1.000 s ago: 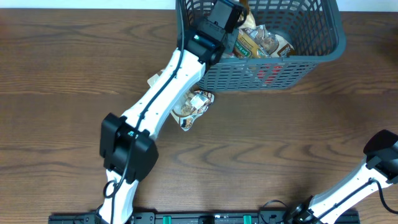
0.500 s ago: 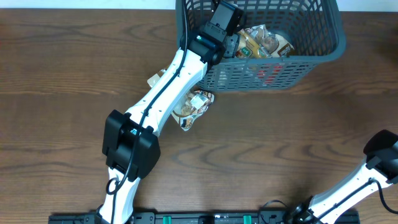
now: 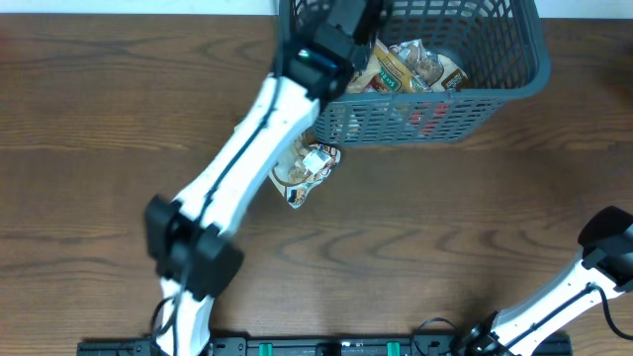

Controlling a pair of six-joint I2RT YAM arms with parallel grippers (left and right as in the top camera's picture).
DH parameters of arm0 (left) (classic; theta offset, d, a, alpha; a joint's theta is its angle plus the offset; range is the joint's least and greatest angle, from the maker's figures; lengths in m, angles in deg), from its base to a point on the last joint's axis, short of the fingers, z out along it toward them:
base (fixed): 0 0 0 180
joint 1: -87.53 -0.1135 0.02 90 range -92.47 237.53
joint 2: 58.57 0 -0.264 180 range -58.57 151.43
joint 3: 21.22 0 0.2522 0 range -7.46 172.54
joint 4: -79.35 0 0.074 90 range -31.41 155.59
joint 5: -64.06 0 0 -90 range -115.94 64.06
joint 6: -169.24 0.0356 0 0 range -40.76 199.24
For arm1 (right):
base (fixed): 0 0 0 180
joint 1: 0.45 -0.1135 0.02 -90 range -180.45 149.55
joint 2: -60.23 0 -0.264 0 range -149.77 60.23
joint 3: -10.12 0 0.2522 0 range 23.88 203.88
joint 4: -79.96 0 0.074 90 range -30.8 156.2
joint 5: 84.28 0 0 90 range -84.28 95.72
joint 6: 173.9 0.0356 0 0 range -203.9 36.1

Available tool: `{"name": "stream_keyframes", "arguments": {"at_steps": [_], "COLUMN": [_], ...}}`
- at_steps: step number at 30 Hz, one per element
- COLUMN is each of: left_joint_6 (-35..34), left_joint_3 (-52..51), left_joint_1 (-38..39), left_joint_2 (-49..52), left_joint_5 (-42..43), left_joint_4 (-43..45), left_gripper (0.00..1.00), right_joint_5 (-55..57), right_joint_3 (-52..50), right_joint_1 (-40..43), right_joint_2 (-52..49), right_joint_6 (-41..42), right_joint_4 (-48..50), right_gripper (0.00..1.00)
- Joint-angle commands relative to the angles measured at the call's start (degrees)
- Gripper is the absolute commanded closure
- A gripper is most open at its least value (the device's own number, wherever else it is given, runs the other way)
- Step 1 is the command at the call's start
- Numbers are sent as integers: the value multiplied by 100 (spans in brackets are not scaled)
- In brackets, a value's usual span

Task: Pack container
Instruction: 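Withdraw the left gripper and move it toward the mint-green wipes pack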

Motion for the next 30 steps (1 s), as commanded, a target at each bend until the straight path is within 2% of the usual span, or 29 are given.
{"name": "stream_keyframes", "arguments": {"at_steps": [1,3,6,9,17,21,22,24,30], "left_joint_6": [98,96,98,98,96,92,-48,-804,-3620], "left_joint_3": [367,367,367,367,367,339,306,236,-203], "left_joint_1": [-52,-85,-144,-149,-131,-140,-179,-348,-1198], "left_joint_2": [-1047,-1423,-1926,-2319,-2905,-2887,-2859,-2789,-2608], "left_joint_5": [-619,-614,-612,-610,-299,-221,-223,-319,-413], "left_joint_4": [22,-118,-592,-1176,-3034,-3550,-3635,-3803,-4216], "left_gripper": [19,14,12,1,1,1,1,1,1], "right_joint_5": [-20,-20,-20,-20,-20,-20,-20,-20,-20], "right_joint_3": [11,11,11,11,11,11,11,11,11], "right_joint_1": [15,15,15,15,15,15,15,15,15], "right_joint_2": [-2,-2,-2,-2,-2,0,-2,0,-2], "right_joint_6": [-31,-31,-31,-31,-31,-31,-31,-31,-31], "right_joint_4": [-17,-17,-17,-17,-17,-17,-17,-17,-17], "right_gripper": [1,1,1,1,1,1,1,1,1]}}
